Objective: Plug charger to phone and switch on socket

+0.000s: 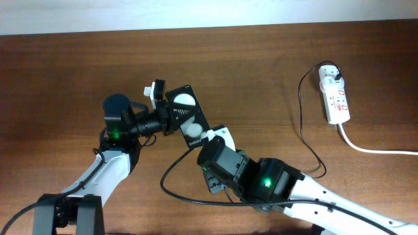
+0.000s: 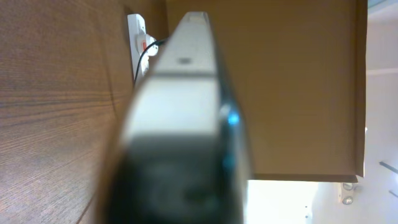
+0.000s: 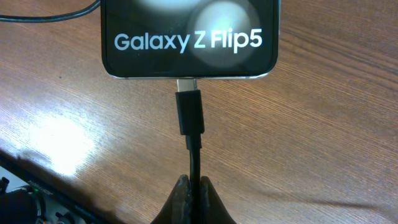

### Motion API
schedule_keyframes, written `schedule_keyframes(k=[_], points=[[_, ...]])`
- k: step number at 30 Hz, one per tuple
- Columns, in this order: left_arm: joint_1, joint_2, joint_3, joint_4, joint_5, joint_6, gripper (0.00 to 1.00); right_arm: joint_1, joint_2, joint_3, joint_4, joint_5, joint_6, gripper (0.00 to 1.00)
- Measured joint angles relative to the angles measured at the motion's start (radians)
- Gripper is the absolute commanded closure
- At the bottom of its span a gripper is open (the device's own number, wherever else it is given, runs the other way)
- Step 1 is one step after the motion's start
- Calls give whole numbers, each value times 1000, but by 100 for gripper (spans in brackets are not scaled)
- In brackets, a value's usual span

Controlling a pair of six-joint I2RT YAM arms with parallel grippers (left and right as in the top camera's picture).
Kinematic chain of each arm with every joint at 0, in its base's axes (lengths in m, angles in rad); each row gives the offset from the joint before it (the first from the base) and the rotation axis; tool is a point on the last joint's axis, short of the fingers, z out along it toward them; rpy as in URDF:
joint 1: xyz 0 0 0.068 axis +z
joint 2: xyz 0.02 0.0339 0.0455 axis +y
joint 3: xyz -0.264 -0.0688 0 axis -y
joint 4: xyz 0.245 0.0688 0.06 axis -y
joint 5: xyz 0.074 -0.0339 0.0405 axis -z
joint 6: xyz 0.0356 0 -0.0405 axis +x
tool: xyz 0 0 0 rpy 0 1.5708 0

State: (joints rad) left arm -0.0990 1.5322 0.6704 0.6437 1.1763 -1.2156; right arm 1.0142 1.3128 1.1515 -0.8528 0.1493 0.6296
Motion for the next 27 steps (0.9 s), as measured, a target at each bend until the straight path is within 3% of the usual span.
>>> schedule_keyframes(k=[16,27], points=[[13,0,0,5,-6,44,100,-79,0,0,35,-133,3,94],[5,0,0,4,20,-38,100,-79,0,0,71,-117,2,92]])
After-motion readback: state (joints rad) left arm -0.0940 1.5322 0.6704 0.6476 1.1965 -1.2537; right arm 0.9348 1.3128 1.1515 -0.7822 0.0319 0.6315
